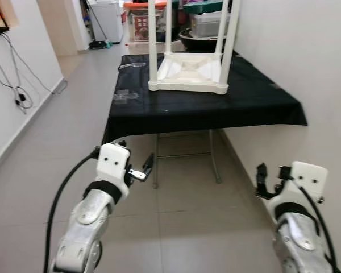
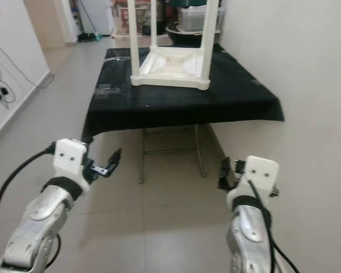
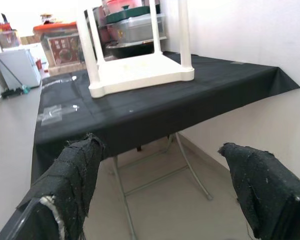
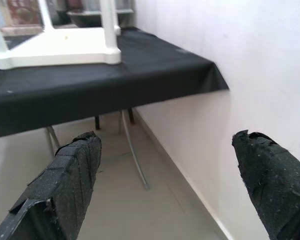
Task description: Building children table
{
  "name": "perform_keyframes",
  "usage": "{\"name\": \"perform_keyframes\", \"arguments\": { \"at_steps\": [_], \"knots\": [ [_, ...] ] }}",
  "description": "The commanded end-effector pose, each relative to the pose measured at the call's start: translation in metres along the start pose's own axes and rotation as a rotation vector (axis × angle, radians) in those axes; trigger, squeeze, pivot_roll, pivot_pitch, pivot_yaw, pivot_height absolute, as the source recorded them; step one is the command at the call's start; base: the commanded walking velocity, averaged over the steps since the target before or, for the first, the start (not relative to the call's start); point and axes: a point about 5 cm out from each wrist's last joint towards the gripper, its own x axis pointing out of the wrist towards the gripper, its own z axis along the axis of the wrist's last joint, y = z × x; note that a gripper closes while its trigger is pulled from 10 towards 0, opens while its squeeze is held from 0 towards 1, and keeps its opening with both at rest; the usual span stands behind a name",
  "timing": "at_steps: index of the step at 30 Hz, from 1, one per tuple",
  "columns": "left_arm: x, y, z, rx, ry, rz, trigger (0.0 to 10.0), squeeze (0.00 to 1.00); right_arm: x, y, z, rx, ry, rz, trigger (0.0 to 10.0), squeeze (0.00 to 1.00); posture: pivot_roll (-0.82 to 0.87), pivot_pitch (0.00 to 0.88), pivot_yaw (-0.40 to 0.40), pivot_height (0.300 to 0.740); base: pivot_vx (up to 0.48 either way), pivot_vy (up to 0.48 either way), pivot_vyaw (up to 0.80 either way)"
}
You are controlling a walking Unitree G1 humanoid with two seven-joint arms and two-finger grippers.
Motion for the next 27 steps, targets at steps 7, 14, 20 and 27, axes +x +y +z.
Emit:
{"name": "perform_keyframes", "arguments": {
  "at_steps": [7,14,20,27],
  "knots": [
    [-0.001,-0.001,-0.002,-0.029,0.002,-0.002,10.0,0.00,-0.003,0.000,-0.003,0.002,0.016,0.001,10.0,0.00,0.02,0.000,-0.025,0.740,0.000,0.000,0.00],
    [-0.001,0.001,0.001,-0.035,-0.015,0.001,10.0,0.00,-0.003,0.006,-0.002,0.013,0.007,0.039,10.0,0.00,0.03,0.000,-0.033,0.740,0.159,0.000,0.00],
    [-0.003,0.006,0.005,-0.032,-0.035,0.020,10.0,0.00,0.004,0.015,0.005,0.023,-0.017,0.084,10.0,0.00,0.06,0.000,-0.058,0.740,0.371,0.000,0.00],
    [-0.004,0.009,0.007,-0.027,-0.041,0.025,10.0,0.00,0.009,0.021,0.010,0.037,-0.035,0.108,10.0,0.00,0.07,0.000,-0.061,0.740,0.371,0.000,0.00]
  ]
}}
